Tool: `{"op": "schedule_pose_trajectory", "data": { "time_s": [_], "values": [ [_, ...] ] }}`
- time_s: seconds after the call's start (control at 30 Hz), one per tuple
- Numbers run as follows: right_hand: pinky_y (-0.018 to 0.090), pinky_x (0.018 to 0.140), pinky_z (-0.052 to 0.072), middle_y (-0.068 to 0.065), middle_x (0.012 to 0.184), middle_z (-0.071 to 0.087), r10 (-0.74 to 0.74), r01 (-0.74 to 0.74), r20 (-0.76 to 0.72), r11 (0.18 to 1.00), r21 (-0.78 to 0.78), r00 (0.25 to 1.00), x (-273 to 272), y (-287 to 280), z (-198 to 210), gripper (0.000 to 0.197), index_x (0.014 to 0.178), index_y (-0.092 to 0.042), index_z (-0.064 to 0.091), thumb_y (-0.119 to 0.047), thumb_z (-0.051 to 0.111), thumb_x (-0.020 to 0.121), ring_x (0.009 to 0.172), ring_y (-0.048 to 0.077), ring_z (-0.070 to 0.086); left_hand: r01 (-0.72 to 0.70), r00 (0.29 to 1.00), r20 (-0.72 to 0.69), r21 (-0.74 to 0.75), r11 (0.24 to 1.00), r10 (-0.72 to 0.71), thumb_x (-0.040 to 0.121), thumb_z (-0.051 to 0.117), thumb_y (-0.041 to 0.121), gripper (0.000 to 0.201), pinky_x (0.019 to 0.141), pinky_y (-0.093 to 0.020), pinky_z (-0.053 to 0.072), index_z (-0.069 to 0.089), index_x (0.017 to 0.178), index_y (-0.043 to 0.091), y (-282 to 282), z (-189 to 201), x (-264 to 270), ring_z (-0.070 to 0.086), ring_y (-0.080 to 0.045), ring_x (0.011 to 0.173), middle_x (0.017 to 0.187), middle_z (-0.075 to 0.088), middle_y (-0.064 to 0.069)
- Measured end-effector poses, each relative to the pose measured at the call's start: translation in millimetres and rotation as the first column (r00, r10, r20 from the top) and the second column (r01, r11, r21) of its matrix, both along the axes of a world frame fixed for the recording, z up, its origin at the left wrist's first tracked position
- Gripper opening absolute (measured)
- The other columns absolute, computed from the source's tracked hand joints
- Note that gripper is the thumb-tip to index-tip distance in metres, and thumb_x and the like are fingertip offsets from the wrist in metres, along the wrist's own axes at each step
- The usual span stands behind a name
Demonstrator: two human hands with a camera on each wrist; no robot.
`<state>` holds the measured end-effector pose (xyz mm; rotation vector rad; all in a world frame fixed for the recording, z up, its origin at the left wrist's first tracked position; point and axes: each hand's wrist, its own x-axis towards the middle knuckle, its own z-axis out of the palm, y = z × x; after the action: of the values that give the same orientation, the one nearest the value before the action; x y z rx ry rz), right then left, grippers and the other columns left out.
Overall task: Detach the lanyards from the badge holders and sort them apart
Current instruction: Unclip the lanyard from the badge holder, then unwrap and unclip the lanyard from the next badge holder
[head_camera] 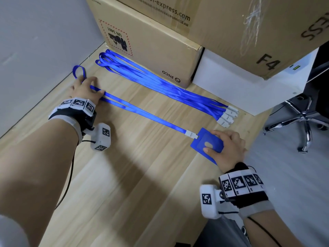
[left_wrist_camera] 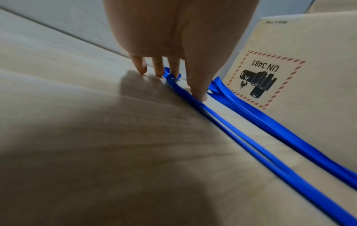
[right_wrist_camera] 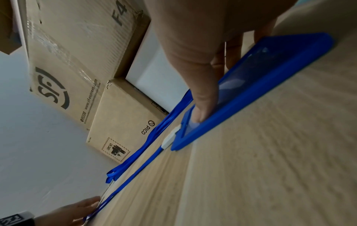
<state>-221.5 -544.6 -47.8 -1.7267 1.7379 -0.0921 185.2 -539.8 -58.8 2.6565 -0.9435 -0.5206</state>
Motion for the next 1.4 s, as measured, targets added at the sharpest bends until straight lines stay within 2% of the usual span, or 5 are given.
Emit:
{"op": "schedule_pose_trajectory", "data": {
  "time_s": [0.23,0.43,0.8,1.07,1.4],
  "values": [
    [0.033,0.107,0.027,-0.001,0.124,0.041,0.086,-0.083,0.201,0.996,-0.023,0.976,43.6,5.3,31.2,0.052,0.118,-0.03,0.053,-0.024,0.073,0.07,0.12,0.022,0.038,-0.191,0.962,-0.256,-0.404,0.895,0.09,0.088,0.057,0.017,0.046,0.102,-0.029,0.033,0.047,0.132,0.016,43.0,43.5,-37.4,0.042,-0.021,0.122,0.136,0.041,-0.005],
    [0.028,0.083,0.044,-0.015,0.088,0.05,0.333,-0.416,0.556,0.909,0.026,0.761,130.9,51.4,51.4,0.03,0.091,-0.038,0.055,-0.014,0.067,0.077,0.075,0.005,0.052,-0.668,0.68,-0.706,-0.487,0.563,0.196,0.091,0.05,0.012,0.019,0.069,-0.022,0.041,0.058,0.102,0.026,165.1,77.0,-108.7,0.06,-0.005,0.078,0.094,0.064,0.01],
    [0.025,0.062,0.043,0.0,0.073,0.054,0.526,-0.871,0.696,0.335,0.359,0.489,226.6,255.2,34.9,0.021,0.083,-0.023,0.057,-0.002,0.054,0.084,0.067,0.016,0.052,-0.86,0.418,-0.593,-0.503,0.09,0.688,0.086,0.055,0.001,0.024,0.067,-0.008,0.043,0.061,0.103,0.017,415.1,78.2,-179.6,0.057,-0.001,0.078,0.087,0.062,0.01],
    [0.031,0.076,0.044,-0.002,0.09,0.055,0.64,-0.886,0.643,0.138,0.442,0.42,246.7,345.9,23.5,0.036,0.12,-0.011,0.051,-0.007,0.057,0.085,0.079,0.014,0.052,-0.917,0.235,-0.168,-0.364,0.161,0.957,0.076,0.07,0.01,0.065,0.107,-0.038,0.032,0.041,0.134,0.011,524.9,39.7,-165.3,0.04,-0.028,0.127,0.138,0.044,-0.011],
    [0.023,0.078,0.042,0.009,0.137,0.046,0.652,-0.867,0.617,0.13,0.481,0.44,261.5,358.2,34.7,0.048,0.134,-0.013,0.04,-0.011,0.054,0.089,0.104,0.012,0.047,-0.943,0.274,-0.131,-0.23,0.24,0.953,0.074,0.071,0.015,0.054,0.09,-0.033,0.038,0.052,0.124,0.016,533.9,46.5,-147.3,0.05,-0.029,0.114,0.124,0.054,-0.011]
  ]
}}
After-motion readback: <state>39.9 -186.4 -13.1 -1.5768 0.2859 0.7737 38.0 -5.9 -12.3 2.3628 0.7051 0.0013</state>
